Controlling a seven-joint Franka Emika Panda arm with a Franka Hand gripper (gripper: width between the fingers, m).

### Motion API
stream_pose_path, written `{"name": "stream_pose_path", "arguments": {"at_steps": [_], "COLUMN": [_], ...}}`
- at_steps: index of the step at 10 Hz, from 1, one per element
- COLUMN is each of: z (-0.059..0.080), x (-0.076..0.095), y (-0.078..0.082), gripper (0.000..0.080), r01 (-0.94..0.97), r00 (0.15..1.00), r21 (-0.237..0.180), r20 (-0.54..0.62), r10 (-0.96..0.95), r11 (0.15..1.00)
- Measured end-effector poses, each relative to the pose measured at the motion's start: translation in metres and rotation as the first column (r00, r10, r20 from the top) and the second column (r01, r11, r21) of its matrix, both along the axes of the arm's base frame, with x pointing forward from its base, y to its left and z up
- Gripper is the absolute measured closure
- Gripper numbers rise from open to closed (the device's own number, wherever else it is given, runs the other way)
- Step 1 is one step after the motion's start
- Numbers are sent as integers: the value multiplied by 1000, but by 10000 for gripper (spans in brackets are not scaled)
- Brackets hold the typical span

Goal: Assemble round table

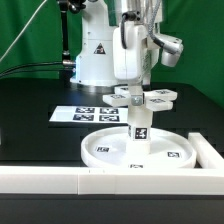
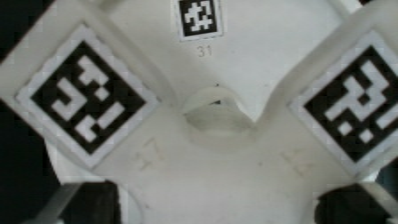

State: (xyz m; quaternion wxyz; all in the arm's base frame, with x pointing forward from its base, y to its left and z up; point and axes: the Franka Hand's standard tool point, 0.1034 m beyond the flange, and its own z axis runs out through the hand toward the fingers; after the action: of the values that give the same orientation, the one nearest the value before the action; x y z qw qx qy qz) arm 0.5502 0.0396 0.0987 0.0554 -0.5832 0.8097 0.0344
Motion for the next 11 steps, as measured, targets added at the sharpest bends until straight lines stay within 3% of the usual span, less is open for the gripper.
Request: {"name": "stream_pose_path", "arguments": {"at_steps": [1, 2, 5, 8, 10, 11], "z": [1, 9, 37, 32, 27, 29], "x": [0, 1, 8, 6, 3, 5], "y": [0, 2, 16, 17, 23, 26], "gripper": [186, 155, 151, 151, 151, 151], "r01": [-19, -65, -176, -299, -562, -660], "r00": [1000, 998, 984, 954, 827, 751], "r21": [1, 9, 31, 19, -13, -10], "r20": [4, 1, 9, 20, 19, 11], "r10": [19, 65, 175, 299, 562, 660], "r11": [1000, 998, 984, 954, 827, 751]}}
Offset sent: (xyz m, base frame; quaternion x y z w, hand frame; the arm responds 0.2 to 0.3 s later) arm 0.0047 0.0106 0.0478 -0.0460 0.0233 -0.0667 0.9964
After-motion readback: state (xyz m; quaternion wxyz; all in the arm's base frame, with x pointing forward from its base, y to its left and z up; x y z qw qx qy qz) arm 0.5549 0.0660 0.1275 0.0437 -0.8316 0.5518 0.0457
